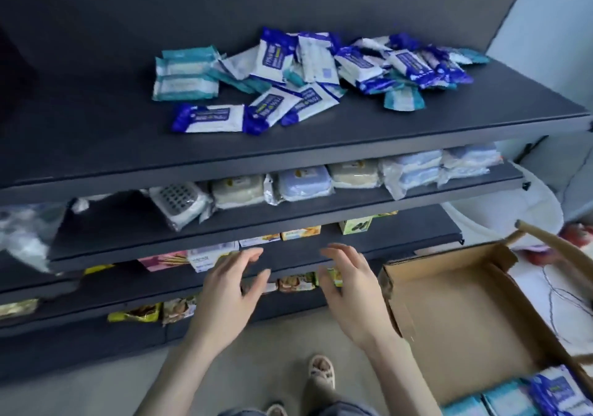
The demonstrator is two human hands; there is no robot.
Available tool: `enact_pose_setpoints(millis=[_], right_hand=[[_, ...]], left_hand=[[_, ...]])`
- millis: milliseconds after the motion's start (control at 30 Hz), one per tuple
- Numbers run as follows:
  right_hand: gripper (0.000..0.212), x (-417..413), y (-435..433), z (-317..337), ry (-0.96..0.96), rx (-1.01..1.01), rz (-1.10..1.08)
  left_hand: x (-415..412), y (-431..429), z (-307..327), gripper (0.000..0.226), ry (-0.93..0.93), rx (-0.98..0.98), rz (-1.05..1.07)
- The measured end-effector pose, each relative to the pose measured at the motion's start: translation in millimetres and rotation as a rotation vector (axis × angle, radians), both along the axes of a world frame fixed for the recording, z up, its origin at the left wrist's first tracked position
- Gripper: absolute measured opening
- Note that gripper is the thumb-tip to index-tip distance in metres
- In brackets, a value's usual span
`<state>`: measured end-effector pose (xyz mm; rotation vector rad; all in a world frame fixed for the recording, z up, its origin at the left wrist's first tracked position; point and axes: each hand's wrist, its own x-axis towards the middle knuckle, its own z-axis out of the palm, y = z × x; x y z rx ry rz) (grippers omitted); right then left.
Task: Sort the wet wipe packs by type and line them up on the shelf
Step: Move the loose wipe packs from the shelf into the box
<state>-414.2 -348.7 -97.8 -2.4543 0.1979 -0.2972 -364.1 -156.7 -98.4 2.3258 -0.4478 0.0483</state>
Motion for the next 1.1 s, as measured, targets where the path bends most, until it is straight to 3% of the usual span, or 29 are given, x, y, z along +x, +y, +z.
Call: enact_pose_setpoints(millis=[400, 533, 667, 767, 967, 1100], right_hand=[[0.029, 189.0, 44.5, 76.2, -0.243, 0.016, 0.186], [0.023, 255.7, 51.7, 88.6, -0.227, 0.002, 0.205], [0.032, 310.5, 49.0, 90.0, -0.175, -0.146, 0.216], [0.046, 331.5, 41.6, 89.0, 0.023, -0.343, 0.195], [0.063, 349.7, 36.8, 95.5, 0.177, -0.439, 0.152], [0.067, 352.4, 43.5, 98.3, 0.192, -0.475, 0.096]], left_hand=[[151.0, 42.1, 68.8, 0.038, -0.267, -0.232, 0.136], [213.3, 47.4, 74.5, 0.029, -0.291, -0.191, 0.197], [267.9, 48.8, 77.5, 0.052, -0.179, 0.064, 0.131], [295.6, 52.1, 78.2, 0.062, -0.042, 0.252, 0.021], [326.7, 55.3, 91.0, 0.07, 0.102, 0.291, -0.072], [335.5, 59.3, 91.6, 0.045, 0.152, 0.203, -0.119]])
